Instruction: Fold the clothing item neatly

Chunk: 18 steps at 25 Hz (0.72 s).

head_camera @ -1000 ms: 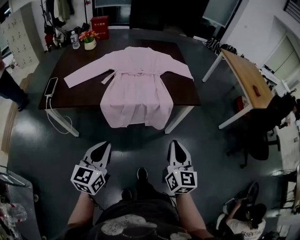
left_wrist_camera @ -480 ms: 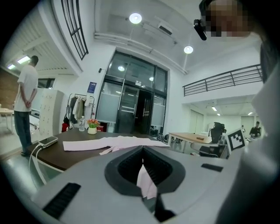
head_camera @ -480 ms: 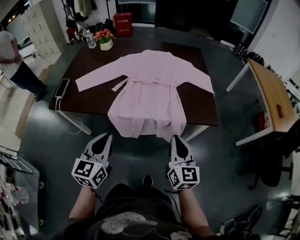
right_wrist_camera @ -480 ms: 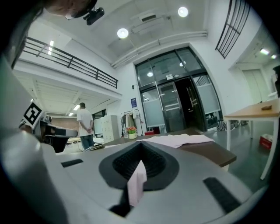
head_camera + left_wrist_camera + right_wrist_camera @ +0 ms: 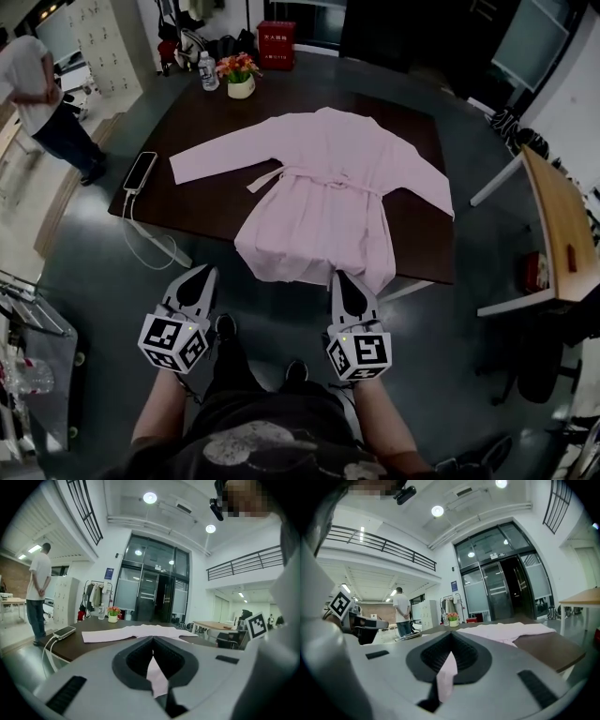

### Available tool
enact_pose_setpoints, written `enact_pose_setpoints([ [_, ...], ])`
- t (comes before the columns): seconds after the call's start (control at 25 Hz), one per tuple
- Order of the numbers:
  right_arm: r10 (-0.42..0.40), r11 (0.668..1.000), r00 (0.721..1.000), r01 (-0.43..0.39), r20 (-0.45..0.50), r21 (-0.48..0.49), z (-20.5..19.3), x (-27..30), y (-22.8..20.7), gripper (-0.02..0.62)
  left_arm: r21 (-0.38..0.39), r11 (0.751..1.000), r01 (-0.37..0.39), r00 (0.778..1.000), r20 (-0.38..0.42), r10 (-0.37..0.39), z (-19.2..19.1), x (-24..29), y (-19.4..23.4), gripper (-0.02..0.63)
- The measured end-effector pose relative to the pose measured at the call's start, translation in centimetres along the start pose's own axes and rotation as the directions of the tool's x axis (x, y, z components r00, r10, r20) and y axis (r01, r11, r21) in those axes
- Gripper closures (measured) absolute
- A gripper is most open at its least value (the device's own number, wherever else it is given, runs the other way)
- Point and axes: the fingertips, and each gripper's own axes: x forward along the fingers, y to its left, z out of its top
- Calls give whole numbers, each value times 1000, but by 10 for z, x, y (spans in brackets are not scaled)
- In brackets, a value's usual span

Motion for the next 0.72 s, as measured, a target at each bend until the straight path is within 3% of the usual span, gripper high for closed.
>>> enact_pose_setpoints([
  [0.52, -35, 999, 999, 35, -7, -10, 14, 194, 93, 603, -21, 993, 115, 993, -14, -115, 27, 81, 170, 595],
  [0.72, -10, 1000, 1000, 10, -21, -19, 13, 260, 145, 603, -33, 992, 125, 991, -36, -126, 30, 96, 233, 595],
])
